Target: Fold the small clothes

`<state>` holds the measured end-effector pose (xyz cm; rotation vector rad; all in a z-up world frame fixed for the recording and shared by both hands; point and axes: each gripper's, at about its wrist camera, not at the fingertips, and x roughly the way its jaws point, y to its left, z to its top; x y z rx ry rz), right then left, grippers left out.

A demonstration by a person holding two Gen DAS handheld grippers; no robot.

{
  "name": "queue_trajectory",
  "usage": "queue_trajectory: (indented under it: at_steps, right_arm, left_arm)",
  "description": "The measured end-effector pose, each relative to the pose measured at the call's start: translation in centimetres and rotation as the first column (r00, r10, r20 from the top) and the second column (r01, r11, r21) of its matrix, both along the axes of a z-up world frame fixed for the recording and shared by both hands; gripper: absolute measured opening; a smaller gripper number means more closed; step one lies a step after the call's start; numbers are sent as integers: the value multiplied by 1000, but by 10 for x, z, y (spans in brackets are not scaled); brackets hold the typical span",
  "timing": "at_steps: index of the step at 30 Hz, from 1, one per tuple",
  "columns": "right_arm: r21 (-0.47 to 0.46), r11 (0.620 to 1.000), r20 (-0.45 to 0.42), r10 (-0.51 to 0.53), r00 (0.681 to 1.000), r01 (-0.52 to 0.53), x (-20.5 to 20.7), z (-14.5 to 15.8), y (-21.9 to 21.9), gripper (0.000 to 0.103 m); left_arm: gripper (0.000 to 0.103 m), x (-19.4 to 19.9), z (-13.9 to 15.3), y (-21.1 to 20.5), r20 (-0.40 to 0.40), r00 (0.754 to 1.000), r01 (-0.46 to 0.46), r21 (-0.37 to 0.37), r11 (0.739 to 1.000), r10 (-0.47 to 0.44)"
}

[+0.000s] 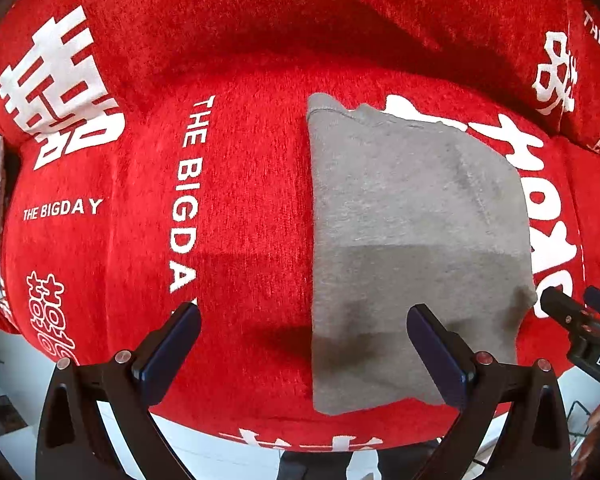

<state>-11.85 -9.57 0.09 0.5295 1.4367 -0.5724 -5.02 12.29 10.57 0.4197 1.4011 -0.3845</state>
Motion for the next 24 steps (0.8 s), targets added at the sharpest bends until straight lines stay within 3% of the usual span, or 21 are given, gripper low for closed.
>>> queue_trajectory:
  at_steps: [24]
  right_arm:
    - [20,1000,12,10,1000,-10,2,3,6,88]
  left_arm:
    - [103,-5,5,1,13,1000,5,3,1000,-5]
